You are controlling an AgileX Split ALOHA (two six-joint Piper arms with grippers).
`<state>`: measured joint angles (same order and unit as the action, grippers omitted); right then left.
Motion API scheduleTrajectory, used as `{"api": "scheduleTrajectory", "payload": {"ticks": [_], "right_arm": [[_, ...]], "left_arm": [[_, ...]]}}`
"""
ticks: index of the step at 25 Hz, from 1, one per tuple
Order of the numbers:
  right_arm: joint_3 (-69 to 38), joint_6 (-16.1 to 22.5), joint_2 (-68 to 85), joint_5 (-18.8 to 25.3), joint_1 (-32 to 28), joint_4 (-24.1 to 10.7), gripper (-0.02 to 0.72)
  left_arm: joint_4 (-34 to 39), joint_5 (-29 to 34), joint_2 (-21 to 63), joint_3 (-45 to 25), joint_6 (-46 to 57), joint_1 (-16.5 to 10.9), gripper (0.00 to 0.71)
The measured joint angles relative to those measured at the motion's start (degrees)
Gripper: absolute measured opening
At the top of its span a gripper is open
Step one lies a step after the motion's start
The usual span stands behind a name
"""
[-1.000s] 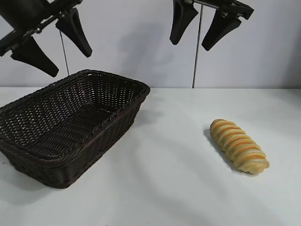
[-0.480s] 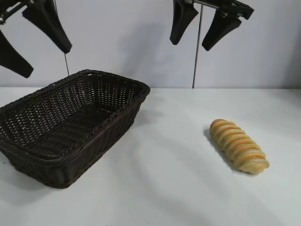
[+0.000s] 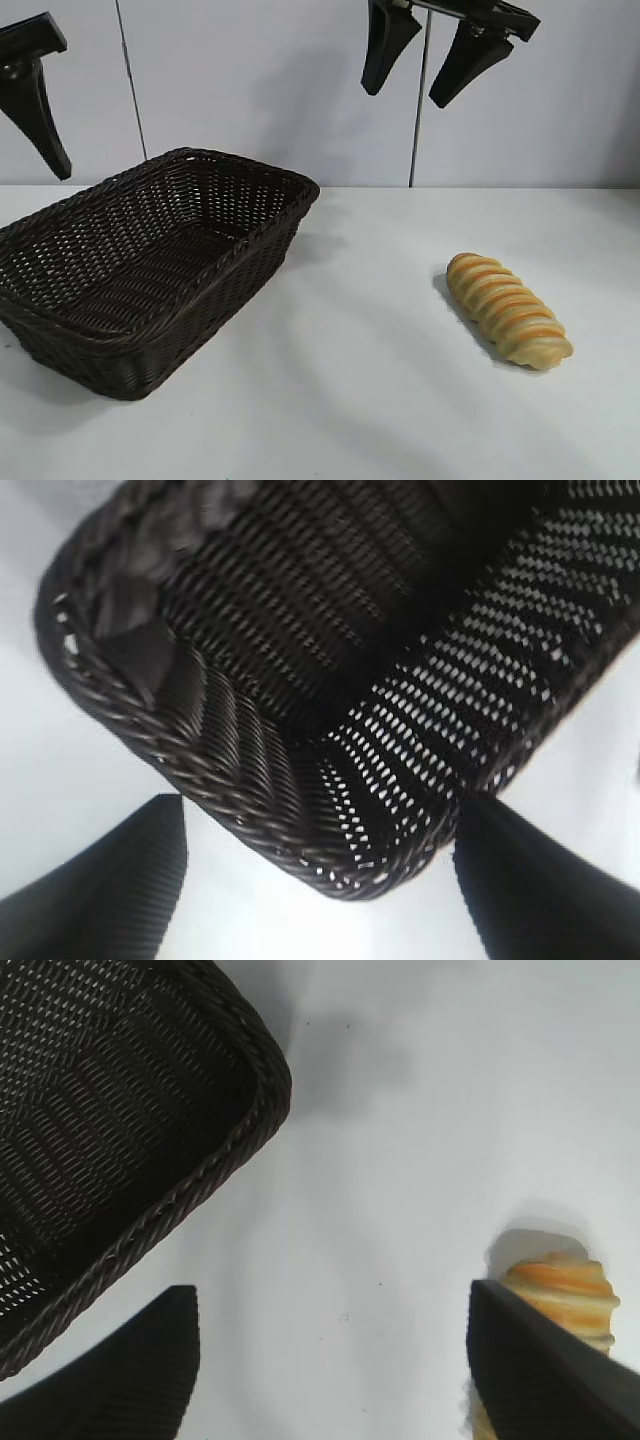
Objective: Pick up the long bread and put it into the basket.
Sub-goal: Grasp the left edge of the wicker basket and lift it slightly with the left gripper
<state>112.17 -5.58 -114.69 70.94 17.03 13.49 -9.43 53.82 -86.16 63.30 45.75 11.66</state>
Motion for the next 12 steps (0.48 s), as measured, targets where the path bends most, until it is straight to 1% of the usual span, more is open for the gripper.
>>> {"api": "scheduleTrajectory", "payload": {"ticks": [3, 6, 12], "right_arm": [[0.00, 0.00, 0.00, 0.00, 0.00, 0.00, 0.540], [0.00, 0.00, 0.00, 0.00, 0.00, 0.00, 0.540], [0.00, 0.00, 0.00, 0.00, 0.00, 0.00, 0.540]], "left_arm": [[1.49, 0.00, 0.00, 0.00, 4.89, 0.00, 0.541], [1.85, -0.23, 0.00, -0.63, 6.68, 0.00, 0.541], [2.27, -2.49, 0.00, -6.53, 7.60, 0.00, 0.541]]}}
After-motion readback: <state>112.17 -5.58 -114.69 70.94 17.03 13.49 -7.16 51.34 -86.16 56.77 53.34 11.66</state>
